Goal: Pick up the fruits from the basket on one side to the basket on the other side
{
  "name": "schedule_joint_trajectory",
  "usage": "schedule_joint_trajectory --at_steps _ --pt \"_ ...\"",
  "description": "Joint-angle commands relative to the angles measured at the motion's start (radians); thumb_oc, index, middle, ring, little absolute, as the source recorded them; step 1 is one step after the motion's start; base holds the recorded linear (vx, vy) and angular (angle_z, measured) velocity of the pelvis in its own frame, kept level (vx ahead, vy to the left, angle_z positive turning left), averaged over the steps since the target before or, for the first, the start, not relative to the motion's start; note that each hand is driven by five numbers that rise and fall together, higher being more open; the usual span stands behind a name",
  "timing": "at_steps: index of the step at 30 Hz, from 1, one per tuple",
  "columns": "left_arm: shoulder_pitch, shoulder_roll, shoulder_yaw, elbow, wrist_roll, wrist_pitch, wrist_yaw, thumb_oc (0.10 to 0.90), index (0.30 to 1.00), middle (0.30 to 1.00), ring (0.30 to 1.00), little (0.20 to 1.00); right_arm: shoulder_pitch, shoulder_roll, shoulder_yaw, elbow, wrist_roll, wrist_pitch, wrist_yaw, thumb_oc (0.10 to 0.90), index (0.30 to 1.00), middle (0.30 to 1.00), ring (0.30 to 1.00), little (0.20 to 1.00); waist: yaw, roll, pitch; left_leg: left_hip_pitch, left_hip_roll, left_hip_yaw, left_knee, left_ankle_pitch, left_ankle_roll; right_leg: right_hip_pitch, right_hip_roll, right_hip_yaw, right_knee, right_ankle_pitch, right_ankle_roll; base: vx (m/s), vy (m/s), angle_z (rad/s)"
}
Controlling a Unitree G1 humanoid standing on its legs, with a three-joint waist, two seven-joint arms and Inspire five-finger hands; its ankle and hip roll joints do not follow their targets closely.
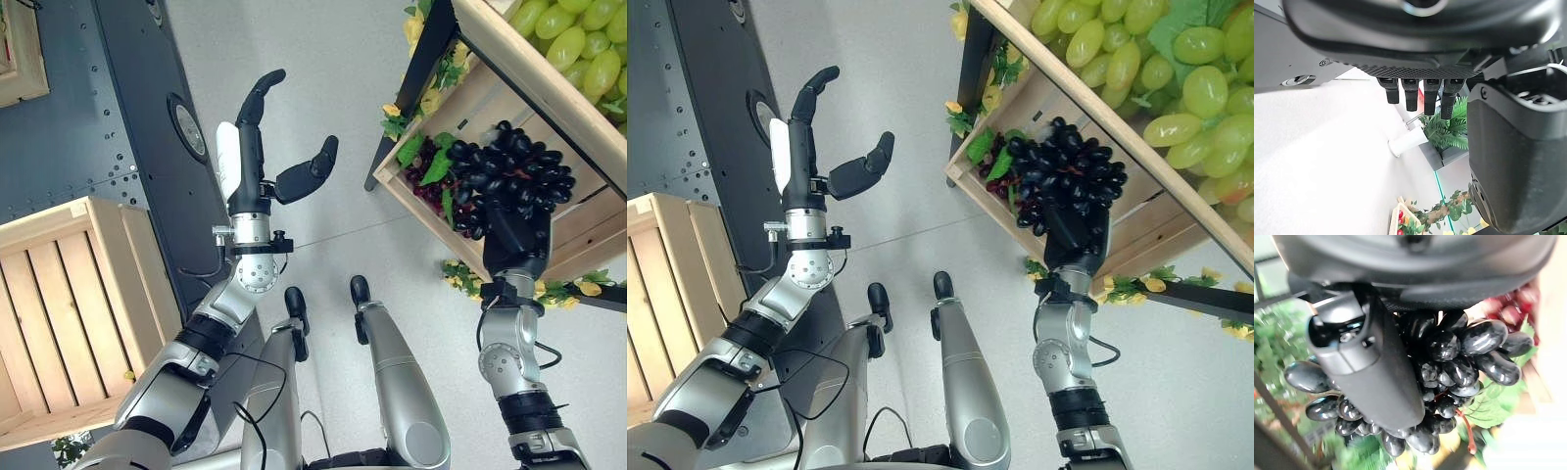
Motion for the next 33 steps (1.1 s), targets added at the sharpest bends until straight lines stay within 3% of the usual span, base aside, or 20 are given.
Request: schedule_joint_trajectory --at_steps 1,6,8,10,14,16,17,18,23,30,33 --pt "-0.106 0.055 -0.009 -0.029 -0.024 -0.044 0.004 0.8 0.9 0.9 0.9 0.9 -0.095 -0.075 -0.12 -0.092 -0.004 -0.183 -0.098 0.4 0.3 0.3 0.3 0.3 0.011 -0.038 -0.014 0.006 -0.04 0.043 0.066 -0.107 0.014 0.089 0.015 -0.086 -0.058 0.022 0.0 0.04 -0.045 0.04" --pt "-0.13 0.065 -0.038 -0.009 -0.063 -0.037 -0.024 0.8 0.9 0.9 0.9 0.9 -0.178 -0.149 -0.151 0.098 -0.057 -0.2 -0.24 0.4 0.3 0.3 0.3 0.3 0.037 -0.036 -0.014 0.008 -0.047 0.034 0.072 -0.109 0.017 0.094 0.01 -0.1 -0.057 0.026 0.002 0.01 -0.051 0.1" --pt "-0.145 0.067 -0.06 -0.007 -0.073 -0.028 -0.036 0.8 0.9 0.9 0.9 0.9 -0.225 -0.198 -0.127 0.178 -0.194 -0.165 -0.372 0.4 0.3 0.3 0.3 0.3 0.05 -0.032 -0.014 0.003 -0.052 0.028 0.074 -0.107 0.017 0.091 0.009 -0.106 -0.054 0.029 0.002 0.0 -0.064 0.02" --pt "-0.151 0.071 -0.068 -0.015 -0.088 -0.019 -0.041 0.8 0.9 0.9 0.9 0.9 -0.257 -0.226 -0.104 0.224 -0.222 -0.147 -0.413 0.4 0.3 0.3 0.3 0.3 0.058 -0.029 -0.014 0.001 -0.056 0.025 0.074 -0.106 0.018 0.088 0.008 -0.11 -0.053 0.031 0.002 0.0 -0.042 0.07" --pt "-0.162 0.081 -0.087 -0.023 -0.108 -0.015 -0.054 0.8 0.9 0.9 0.9 0.9 -0.335 -0.288 -0.03 0.322 -0.417 -0.027 -0.57 0.4 0.3 0.3 0.3 0.3 0.08 -0.024 -0.014 -0.011 -0.064 0.014 0.074 -0.103 0.025 0.074 0.008 -0.12 -0.046 0.034 0.002 -0.01 -0.045 0.08" --pt "-0.169 0.082 -0.089 -0.025 -0.109 -0.013 -0.056 0.8 0.9 0.9 0.9 0.9 -0.362 -0.303 -0.005 0.354 -0.434 0.004 -0.587 0.4 0.3 0.3 0.3 0.3 0.085 -0.022 -0.014 -0.015 -0.066 0.012 0.071 -0.102 0.026 0.069 0.009 -0.121 -0.046 0.035 0.003 -0.01 -0.024 0.05" --pt "-0.17 0.082 -0.088 -0.025 -0.11 -0.012 -0.057 0.8 0.9 0.9 0.9 0.9 -0.366 -0.305 -0.003 0.359 -0.432 0.006 -0.586 0.447 0.371 0.371 0.371 0.371 0.085 -0.022 -0.014 -0.016 -0.066 0.012 0.071 -0.102 0.026 0.068 0.009 -0.121 -0.046 0.035 0.003 -0.01 -0.027 0.06" --pt "-0.177 0.083 -0.088 -0.02 -0.12 -0.014 -0.05 0.8 0.9 0.9 0.9 0.9 -0.385 -0.313 0.012 0.38 -0.429 0.042 -0.576 0.8 0.9 0.9 0.9 0.9 0.088 -0.02 -0.014 -0.019 -0.068 0.01 0.07 -0.1 0.026 0.063 0.01 -0.121 -0.046 0.037 0.004 0.0 0.0 0.0" --pt "-0.193 0.085 -0.081 -0.003 -0.125 -0.03 -0.041 0.8 0.9 0.9 0.9 0.9 -0.423 -0.328 0.069 0.433 -0.475 0.126 -0.567 0.8 0.9 0.9 0.9 0.9 0.093 -0.016 -0.014 -0.03 -0.066 0.012 0.069 -0.101 0.028 0.046 0.01 -0.123 -0.042 0.039 0.005 0.0 0.0 0.0" --pt "-0.203 0.084 -0.076 -0.009 -0.118 -0.019 -0.046 0.8 0.9 0.9 0.9 0.9 -0.433 -0.327 0.096 0.436 -0.488 0.161 -0.514 0.8 0.9 0.9 0.9 0.9 0.092 -0.012 -0.014 -0.039 -0.067 0.014 0.067 -0.104 0.029 0.028 0.011 -0.12 -0.032 0.036 0.007 0.0 0.001 0.01" --pt "-0.185 0.084 -0.064 -0.018 -0.116 -0.023 -0.053 0.8 0.9 0.9 0.9 0.9 -0.407 -0.325 0.119 0.382 -0.579 0.186 -0.488 0.8 0.9 0.9 0.9 0.9 0.086 -0.011 -0.014 -0.041 -0.068 0.011 0.067 -0.104 0.029 0.017 0.012 -0.119 -0.021 0.036 0.01 0.01 0.024 -0.01"
